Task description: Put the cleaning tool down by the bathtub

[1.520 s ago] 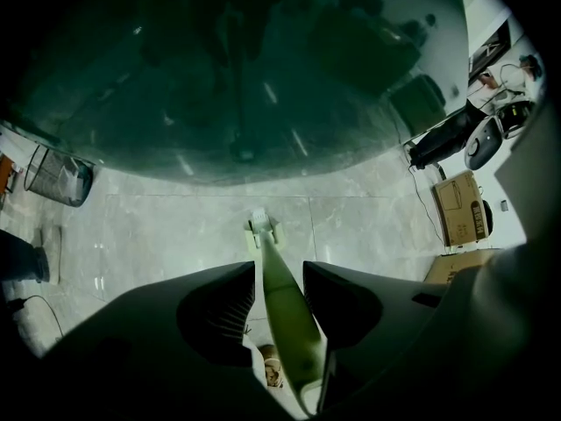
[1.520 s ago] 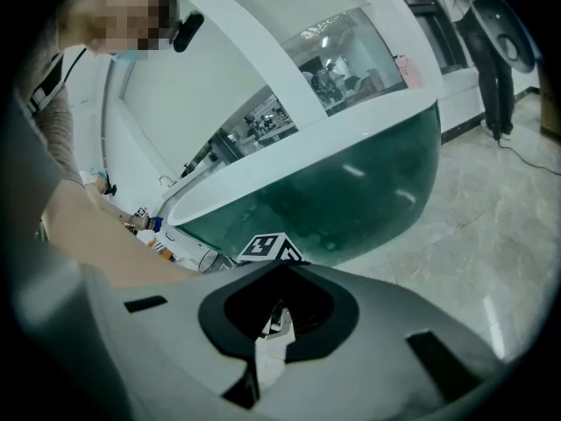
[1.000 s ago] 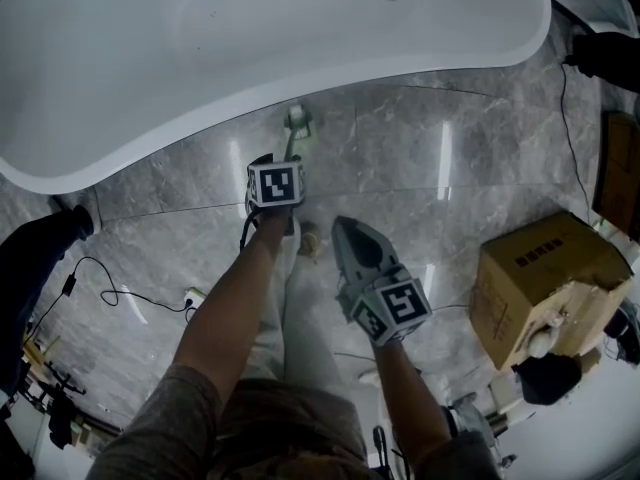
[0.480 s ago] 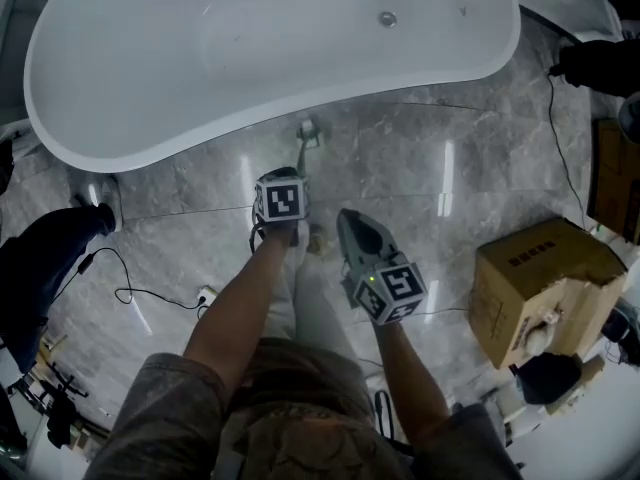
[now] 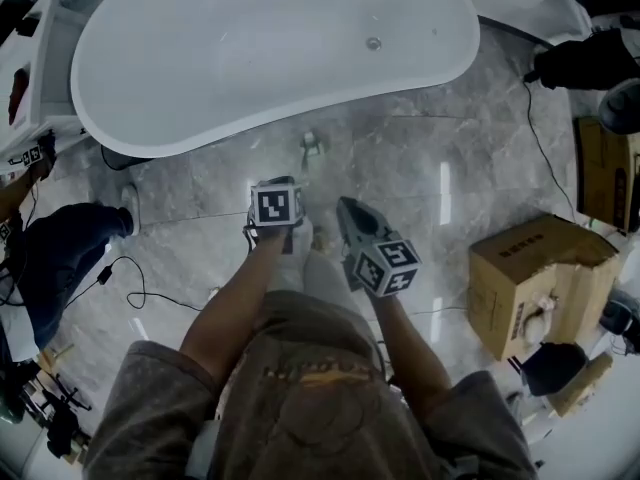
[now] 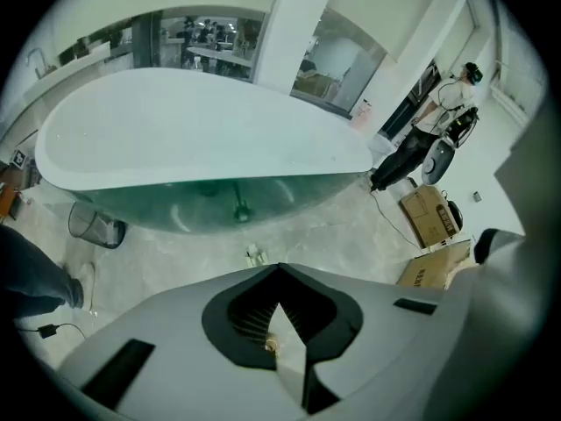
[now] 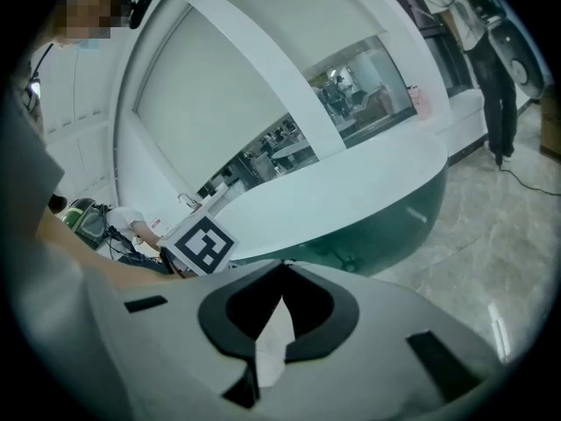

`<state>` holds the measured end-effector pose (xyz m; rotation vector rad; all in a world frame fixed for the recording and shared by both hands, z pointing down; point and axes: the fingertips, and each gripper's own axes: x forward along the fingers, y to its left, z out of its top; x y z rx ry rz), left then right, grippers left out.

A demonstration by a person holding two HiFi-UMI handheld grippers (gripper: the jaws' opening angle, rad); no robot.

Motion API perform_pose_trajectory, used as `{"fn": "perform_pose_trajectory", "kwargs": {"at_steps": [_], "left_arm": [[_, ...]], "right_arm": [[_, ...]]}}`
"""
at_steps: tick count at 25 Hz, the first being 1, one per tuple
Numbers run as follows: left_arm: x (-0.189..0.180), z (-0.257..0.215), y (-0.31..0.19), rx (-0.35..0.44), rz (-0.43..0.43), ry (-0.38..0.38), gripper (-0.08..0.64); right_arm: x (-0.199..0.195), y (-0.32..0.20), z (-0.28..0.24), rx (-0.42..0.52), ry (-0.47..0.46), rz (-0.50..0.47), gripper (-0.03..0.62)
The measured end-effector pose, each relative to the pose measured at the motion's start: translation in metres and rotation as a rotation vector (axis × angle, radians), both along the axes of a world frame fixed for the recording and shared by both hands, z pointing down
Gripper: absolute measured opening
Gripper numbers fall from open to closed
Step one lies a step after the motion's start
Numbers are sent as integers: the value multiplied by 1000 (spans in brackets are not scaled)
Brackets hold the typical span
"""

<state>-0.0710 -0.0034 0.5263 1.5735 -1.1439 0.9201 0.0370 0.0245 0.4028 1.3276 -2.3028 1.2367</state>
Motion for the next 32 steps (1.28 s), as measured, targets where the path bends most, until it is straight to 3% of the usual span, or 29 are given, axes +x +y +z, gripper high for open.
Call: {"fn": "perform_pose_trajectory", "kwargs": {"at_steps": [3,8,13,19,26,29,32], "left_arm": [[-8,-39,5,37,12,1,2],[-14,-104,12,111,9,82,2],[-3,-173,20,232,110,125,2],[10,-264,24,385,228,236,2],[7,-360,27,606,368,333,2],[9,-398,33,729,450,390,2],[12,-429,39,849,476,447,2]], "right_arm": [[-1,8,-23,7,-15,-2,-2],[-5,19,-65,35,-36,-4,-2],[-9,28,-107,101,-40,-52,-2],[-19,30,-167,200,-45,-107,-2],[-18,18,-252,389,-56,-85,-2],[-18,16,-293,501,-56,-78,-2],[-20,24,-325,608,-54,-91,-2]]}}
